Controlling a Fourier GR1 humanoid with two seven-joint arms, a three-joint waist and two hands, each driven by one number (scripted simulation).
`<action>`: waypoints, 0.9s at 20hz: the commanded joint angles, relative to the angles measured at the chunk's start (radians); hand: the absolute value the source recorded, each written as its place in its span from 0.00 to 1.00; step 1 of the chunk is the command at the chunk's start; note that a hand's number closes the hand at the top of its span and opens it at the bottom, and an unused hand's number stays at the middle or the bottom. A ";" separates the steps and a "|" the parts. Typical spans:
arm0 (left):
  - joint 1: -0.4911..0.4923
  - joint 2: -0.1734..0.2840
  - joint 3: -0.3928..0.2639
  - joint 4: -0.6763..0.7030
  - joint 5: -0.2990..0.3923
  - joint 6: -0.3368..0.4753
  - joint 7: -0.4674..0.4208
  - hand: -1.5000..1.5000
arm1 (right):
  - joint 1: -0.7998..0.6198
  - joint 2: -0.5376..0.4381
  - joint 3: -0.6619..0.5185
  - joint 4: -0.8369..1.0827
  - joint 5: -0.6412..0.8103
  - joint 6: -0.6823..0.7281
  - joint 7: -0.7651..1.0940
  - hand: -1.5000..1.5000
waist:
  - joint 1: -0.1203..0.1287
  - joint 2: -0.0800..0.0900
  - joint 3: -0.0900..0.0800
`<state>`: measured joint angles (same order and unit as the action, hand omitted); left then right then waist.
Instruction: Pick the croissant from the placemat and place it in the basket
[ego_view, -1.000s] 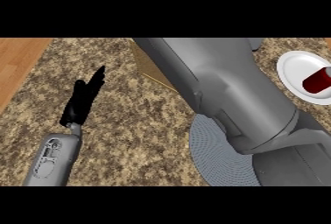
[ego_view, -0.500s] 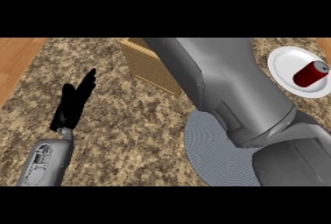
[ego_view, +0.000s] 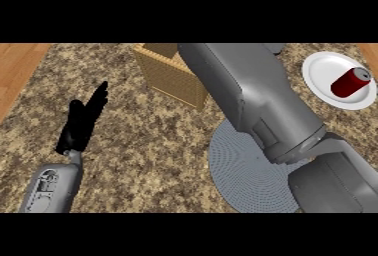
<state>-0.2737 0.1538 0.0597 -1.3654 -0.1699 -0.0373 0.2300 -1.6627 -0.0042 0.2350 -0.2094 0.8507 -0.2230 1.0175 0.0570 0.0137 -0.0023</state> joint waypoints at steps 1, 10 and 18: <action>0.005 0.003 -0.006 -0.027 0.003 -0.011 0.026 0.50 | 0.064 0.004 -0.027 0.005 -0.023 -0.111 0.012 1.00 | 0.006 0.005 0.001; 0.023 -0.008 -0.002 -0.061 0.006 0.004 0.045 0.50 | 0.179 0.004 -0.093 -0.051 -0.085 -0.313 -0.054 0.00 | -0.011 -0.003 0.002; 0.067 0.010 0.018 -0.016 0.007 -0.006 -0.041 0.50 | 0.208 -0.006 -0.048 -0.095 -0.001 -0.622 -0.035 0.00 | -0.022 -0.005 0.001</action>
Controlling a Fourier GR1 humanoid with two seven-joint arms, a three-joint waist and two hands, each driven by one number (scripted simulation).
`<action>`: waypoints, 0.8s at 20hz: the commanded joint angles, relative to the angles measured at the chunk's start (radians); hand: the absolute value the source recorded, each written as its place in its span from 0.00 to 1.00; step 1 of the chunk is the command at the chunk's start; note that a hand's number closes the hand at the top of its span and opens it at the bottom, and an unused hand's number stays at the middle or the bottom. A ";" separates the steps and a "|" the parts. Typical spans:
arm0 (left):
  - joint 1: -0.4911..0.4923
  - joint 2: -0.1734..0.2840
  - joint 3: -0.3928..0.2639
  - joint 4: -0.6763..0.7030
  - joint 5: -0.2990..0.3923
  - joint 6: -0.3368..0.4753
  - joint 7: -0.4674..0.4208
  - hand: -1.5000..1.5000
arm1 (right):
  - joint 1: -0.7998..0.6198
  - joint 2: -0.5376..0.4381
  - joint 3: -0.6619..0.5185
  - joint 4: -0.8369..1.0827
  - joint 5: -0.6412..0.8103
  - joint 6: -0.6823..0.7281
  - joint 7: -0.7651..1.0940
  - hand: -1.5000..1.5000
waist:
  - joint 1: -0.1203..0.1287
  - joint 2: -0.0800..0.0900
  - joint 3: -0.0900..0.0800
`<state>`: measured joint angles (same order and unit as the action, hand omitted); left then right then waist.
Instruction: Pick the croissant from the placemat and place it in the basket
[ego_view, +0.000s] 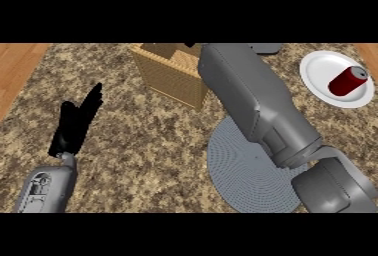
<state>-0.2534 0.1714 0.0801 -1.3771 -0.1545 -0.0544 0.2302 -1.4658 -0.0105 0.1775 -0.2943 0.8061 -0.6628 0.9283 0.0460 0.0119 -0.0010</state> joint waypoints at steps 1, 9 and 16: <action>-0.021 0.001 0.008 -0.026 -0.003 0.016 0.038 0.50 | 0.002 -0.009 0.014 -0.015 0.058 -0.185 0.078 0.00 | -0.025 -0.009 0.001; 0.099 0.031 0.051 -0.016 0.033 -0.014 -0.043 0.50 | 0.061 -0.048 -0.008 -0.129 0.110 -0.283 0.245 0.00 | -0.078 -0.032 0.001; 0.136 0.026 0.072 -0.017 0.025 0.019 -0.038 0.50 | 0.276 -0.096 -0.013 -0.341 0.103 -0.217 0.190 0.00 | -0.139 -0.052 0.002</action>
